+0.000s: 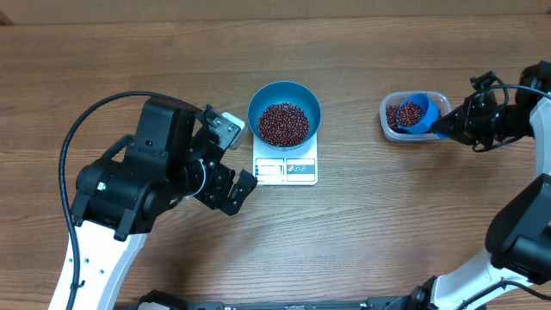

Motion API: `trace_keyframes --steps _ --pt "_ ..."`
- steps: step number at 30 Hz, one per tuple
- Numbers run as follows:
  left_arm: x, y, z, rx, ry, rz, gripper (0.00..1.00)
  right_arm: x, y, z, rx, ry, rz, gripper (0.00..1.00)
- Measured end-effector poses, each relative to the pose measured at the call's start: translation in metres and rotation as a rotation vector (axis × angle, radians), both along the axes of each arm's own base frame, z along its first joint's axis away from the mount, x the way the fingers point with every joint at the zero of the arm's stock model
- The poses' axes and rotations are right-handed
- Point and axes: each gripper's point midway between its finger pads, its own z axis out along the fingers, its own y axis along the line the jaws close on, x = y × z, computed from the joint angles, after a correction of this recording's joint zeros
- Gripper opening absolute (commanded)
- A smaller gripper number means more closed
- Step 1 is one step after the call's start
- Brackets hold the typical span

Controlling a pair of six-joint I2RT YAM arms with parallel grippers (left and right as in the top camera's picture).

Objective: Scoop item into bowl and weigh 150g on scale
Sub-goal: 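Lift the refilled scoop out of the tub, then carry the scoop left and tip beans into the teal bowl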

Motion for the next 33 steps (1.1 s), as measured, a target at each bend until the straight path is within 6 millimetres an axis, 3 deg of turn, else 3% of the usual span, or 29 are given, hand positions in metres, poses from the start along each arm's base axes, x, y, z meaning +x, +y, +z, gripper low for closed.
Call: trace_keyframes --steps 9,15,20,25,33 --pt "0.0 0.0 0.0 0.0 0.0 0.001 1.0 -0.003 0.029 0.034 0.237 -0.117 0.063 0.04" --pt "0.0 0.0 0.0 0.0 0.0 0.0 1.0 0.002 0.066 0.068 0.422 -0.25 0.143 0.04" --pt "0.0 0.0 0.0 0.0 0.0 0.0 1.0 0.003 0.122 0.076 0.466 -0.304 0.305 0.04" --pt "0.0 0.0 0.0 0.0 0.0 0.001 1.0 0.002 0.193 0.081 0.453 -0.373 0.525 0.04" --pt "0.0 0.0 0.0 0.0 0.0 0.001 0.99 0.035 0.239 0.097 0.185 -0.471 0.611 0.04"
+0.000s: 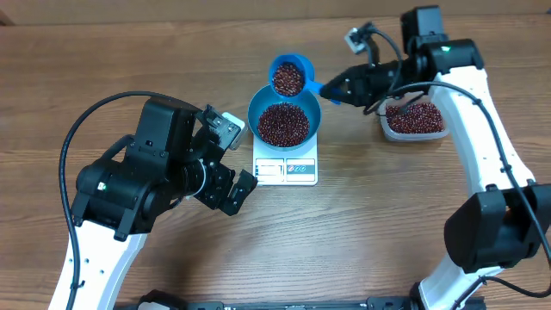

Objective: Scoop item into bowl and weigh 150g on scale
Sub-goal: 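Carry the scoop left and tip beans into the teal bowl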

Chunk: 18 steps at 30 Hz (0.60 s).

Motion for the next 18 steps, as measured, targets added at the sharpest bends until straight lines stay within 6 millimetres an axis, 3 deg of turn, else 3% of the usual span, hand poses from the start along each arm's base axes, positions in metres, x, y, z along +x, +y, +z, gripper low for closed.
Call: trace_keyframes --steps 7,18 --pt "0.0001 0.0 0.0 0.0 0.0 0.0 1.0 0.0074 -0.0055 -0.0059 -0.051 -0.017 -0.031 0.04" --pt "0.0 0.0 0.0 0.0 0.0 0.0 1.0 0.0067 -0.0046 -0.0048 -0.071 -0.191 0.088 0.04"
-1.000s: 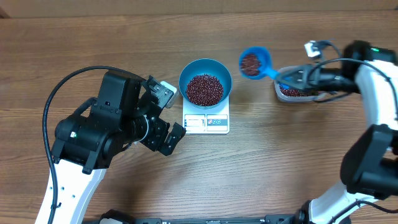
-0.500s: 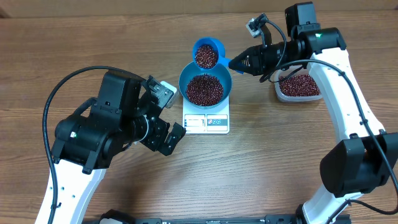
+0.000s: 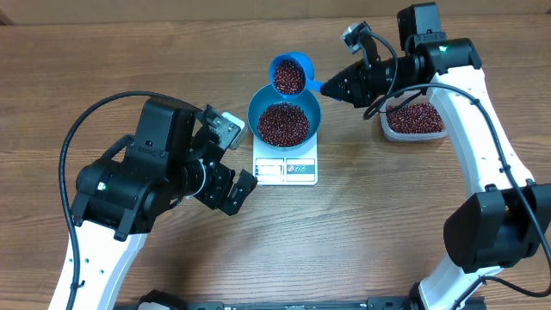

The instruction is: Scoop item into bowl and weigh 150g on scale

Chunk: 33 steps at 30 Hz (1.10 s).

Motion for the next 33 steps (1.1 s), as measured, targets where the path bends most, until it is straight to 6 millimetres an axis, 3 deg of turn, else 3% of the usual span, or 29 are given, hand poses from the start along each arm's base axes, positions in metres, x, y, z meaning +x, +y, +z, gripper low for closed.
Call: trace_keyframes --steps 11,20,27,33 --pt "0.0 0.0 0.0 0.0 0.0 0.0 1.0 -0.004 0.005 0.007 0.024 -0.155 0.128 0.04" --pt "0.0 0.0 0.0 0.0 0.0 0.0 1.0 -0.022 0.005 0.003 0.03 -0.077 0.151 0.04" --pt "0.0 0.0 0.0 0.0 0.0 0.0 0.99 -0.021 0.005 0.003 0.029 -0.091 0.158 0.04" --pt "0.0 0.0 0.0 0.0 0.0 0.0 1.0 -0.015 0.003 0.001 -0.013 -0.217 0.214 0.04"
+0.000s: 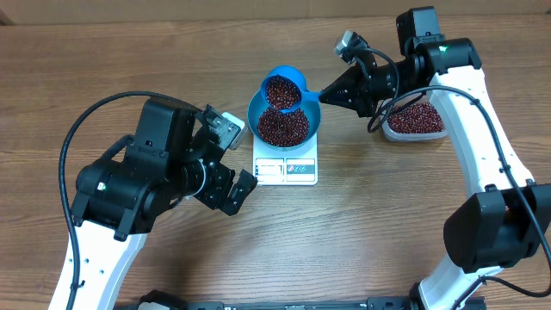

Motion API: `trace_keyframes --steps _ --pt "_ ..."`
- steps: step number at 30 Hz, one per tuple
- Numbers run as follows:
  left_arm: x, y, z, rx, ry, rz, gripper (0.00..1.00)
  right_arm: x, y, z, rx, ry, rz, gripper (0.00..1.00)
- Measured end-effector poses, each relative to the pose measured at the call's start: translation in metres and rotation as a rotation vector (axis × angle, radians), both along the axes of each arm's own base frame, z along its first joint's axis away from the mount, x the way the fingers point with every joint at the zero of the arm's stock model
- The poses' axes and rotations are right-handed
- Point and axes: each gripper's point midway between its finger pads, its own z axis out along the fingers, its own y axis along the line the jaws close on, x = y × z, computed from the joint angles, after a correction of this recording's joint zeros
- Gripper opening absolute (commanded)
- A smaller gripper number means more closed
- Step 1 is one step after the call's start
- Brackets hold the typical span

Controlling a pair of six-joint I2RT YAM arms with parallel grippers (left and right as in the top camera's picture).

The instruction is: Scoop item into bowl and weigh 150g on scale

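Observation:
A blue bowl (312, 110) with red beans stands on the white scale (286, 169) at the table's middle. My right gripper (331, 93) is shut on the handle of a blue scoop (281, 88), which is tilted over the bowl's far rim with beans (280, 89) spilling from it onto the heap. A clear tub of beans (417, 122) sits right of the scale, partly under the right arm. My left gripper (234, 164) hovers just left of the scale, its fingers spread and holding nothing.
The bulky left arm (138, 181) fills the table's left half. The right arm (465, 112) reaches in from the right edge over the tub. Bare wood table (370, 224) lies in front of the scale.
The scoop has dropped and tipped from level beyond the bowl's far rim to tilted over the bowl, with beans running into it. The left arm has not moved.
First my right gripper held the scoop in the tub at the right, filled with beans. Then it held the loaded scoop level behind the bowl, and stayed there. Now the scoop is tipped over the bowl. The left arm stayed still throughout.

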Motion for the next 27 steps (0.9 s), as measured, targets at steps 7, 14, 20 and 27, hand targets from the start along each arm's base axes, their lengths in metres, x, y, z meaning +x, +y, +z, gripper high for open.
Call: trace_keyframes --steps 7,14,20,27 --pt "0.0 0.0 0.0 0.0 0.0 0.0 1.0 0.009 -0.002 -0.001 -0.024 -0.075 0.01 0.04" --pt "0.0 0.0 0.0 0.0 0.0 0.0 1.0 0.012 -0.002 0.0 -0.035 -0.142 0.037 0.04" --pt "0.0 0.0 0.0 0.0 0.0 0.0 1.0 0.013 -0.002 0.0 -0.037 -0.157 0.046 0.04" --pt "0.0 0.0 0.0 0.0 0.0 0.0 0.99 0.013 -0.003 -0.002 -0.047 -0.161 0.045 0.04"
